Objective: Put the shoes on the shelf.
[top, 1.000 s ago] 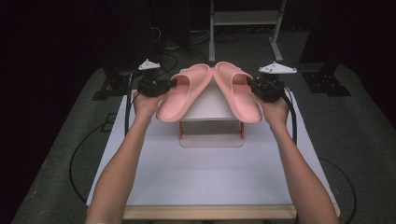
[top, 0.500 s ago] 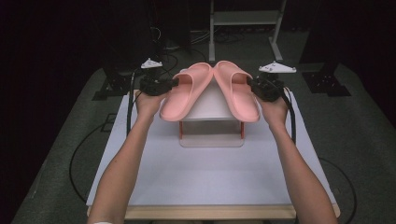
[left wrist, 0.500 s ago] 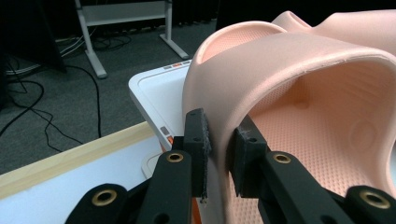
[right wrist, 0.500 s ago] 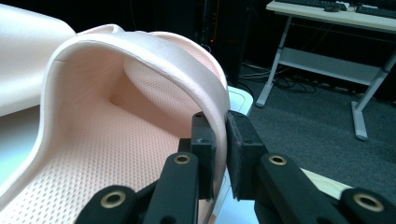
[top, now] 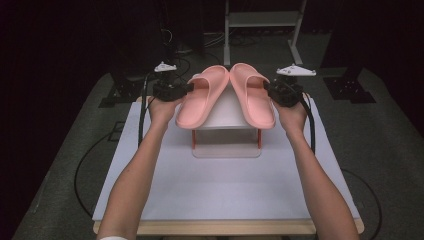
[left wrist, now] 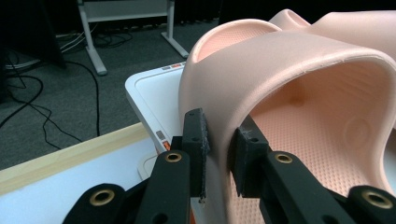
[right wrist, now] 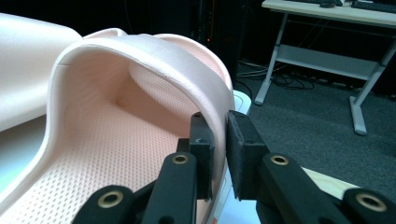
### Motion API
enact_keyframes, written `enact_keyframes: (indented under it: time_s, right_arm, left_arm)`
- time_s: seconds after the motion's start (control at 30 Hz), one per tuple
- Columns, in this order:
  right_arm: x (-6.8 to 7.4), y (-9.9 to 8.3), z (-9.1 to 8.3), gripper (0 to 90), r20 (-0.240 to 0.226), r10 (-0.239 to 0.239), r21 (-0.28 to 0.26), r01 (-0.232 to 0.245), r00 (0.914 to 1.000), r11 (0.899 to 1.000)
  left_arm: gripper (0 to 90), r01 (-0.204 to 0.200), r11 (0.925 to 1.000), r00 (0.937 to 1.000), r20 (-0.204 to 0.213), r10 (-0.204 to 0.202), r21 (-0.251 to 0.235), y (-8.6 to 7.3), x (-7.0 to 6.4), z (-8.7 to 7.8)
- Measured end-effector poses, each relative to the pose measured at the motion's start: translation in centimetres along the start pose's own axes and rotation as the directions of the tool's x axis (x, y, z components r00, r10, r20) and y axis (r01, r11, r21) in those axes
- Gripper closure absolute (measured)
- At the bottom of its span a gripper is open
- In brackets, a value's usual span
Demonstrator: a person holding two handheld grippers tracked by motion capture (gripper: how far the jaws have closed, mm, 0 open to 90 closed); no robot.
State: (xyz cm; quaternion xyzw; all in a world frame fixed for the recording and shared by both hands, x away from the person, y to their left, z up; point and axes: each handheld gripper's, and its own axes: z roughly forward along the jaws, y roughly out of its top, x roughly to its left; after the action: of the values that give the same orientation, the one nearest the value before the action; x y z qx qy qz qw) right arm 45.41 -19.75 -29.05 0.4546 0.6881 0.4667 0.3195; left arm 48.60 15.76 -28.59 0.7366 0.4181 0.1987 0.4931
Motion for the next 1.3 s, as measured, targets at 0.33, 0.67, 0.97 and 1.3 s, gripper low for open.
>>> enact_keyframes:
  time_s: [0.33,0.67,0.97,1.3]
  right_arm:
    - [0.4,0.2,0.8,79.4,0.006,0.015,0.006,-0.015,0.9999,1.0]
    - [0.7,0.3,1.8,79.3,0.017,0.017,0.023,-0.017,0.9997,1.0]
    - [0.7,0.2,2.2,78.2,0.023,0.017,0.029,-0.018,0.9996,0.999]
    - [1.2,0.3,2.4,76.3,0.025,0.002,0.031,-0.003,0.9997,1.0]
  left_arm:
    - [76.3,0.023,0.9997,0.9997,-0.007,-0.023,0.001,-0.1,-0.1,0.7]
    - [75.9,0.058,0.9983,0.9978,-0.031,-0.058,-0.008,-0.1,0.1,1.3]
    - [74.5,0.074,0.9972,0.9964,-0.04,-0.075,-0.01,-0.2,-0.1,1.9]
    - [71.8,0.079,0.9968,0.9962,-0.035,-0.079,-0.008,-0.2,-0.6,2.3]
